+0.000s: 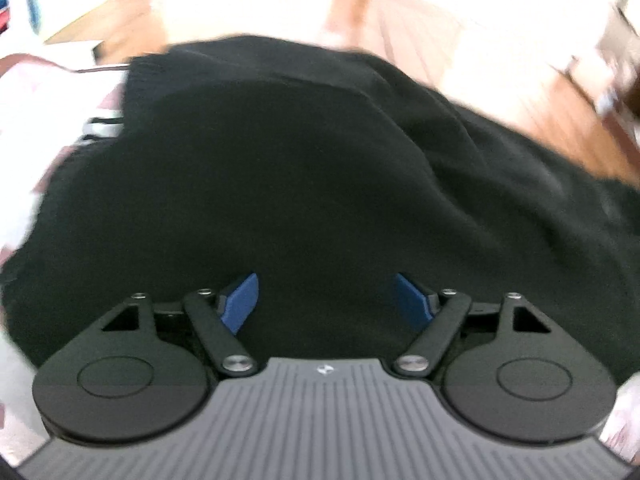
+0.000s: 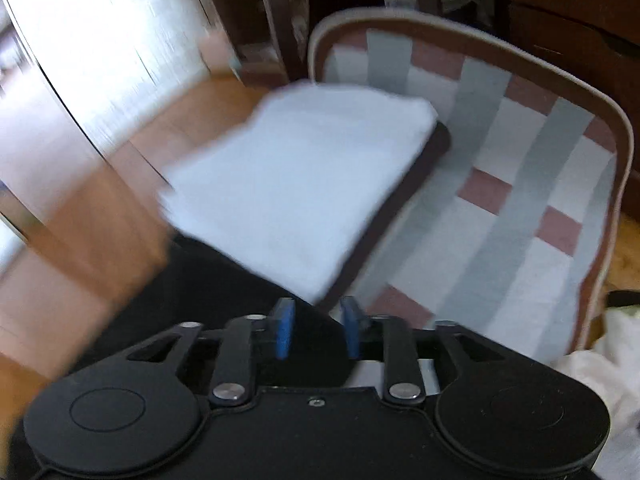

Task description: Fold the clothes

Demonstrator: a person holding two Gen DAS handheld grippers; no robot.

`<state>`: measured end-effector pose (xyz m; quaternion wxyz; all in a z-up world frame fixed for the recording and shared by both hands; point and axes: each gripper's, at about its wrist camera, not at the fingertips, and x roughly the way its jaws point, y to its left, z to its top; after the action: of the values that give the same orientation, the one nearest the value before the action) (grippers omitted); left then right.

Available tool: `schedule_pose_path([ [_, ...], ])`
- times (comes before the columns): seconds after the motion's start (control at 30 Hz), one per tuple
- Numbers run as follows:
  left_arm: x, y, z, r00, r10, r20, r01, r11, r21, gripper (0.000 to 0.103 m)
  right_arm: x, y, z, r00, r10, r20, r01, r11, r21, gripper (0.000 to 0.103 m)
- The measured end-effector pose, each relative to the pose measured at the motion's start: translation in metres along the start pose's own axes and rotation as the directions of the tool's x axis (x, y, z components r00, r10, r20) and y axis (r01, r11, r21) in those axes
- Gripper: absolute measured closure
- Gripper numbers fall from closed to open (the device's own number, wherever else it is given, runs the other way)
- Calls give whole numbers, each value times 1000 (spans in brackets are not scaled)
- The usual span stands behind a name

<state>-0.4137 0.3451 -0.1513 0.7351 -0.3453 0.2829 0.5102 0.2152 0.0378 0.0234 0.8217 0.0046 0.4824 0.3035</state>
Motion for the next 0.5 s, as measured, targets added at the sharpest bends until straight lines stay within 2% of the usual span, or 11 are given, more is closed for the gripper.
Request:
schedule_pose_path([
  [0.1,-14,20,9,999,-2,32,4,998,-69,27,-17,30,-4,986,159,-52,-159,987,4,53],
  [0.2,-23,34,13,998,-6,63,14,992,-122,27,-33,59,-7,944,313,-103,-313,950,16,53],
  [0.3,-26,38,12,995,-15,95,30,988,-153,27,-50,89,-11,876,459,-151,-459,888,37,52],
  [0.33,-27,39,12,994,-18,105,35,986,-164,27,-56,99,-12,847,504,-167,-504,862,45,53],
  [0.37,-28,41,12,993,-22,115,42,984,-174,27,-60,123,-17,805,544,-236,-553,833,32,53],
  [0.5,-33,47,14,989,-52,137,78,979,-190,27,-80,231,-30,729,528,-436,-614,786,-74,53],
])
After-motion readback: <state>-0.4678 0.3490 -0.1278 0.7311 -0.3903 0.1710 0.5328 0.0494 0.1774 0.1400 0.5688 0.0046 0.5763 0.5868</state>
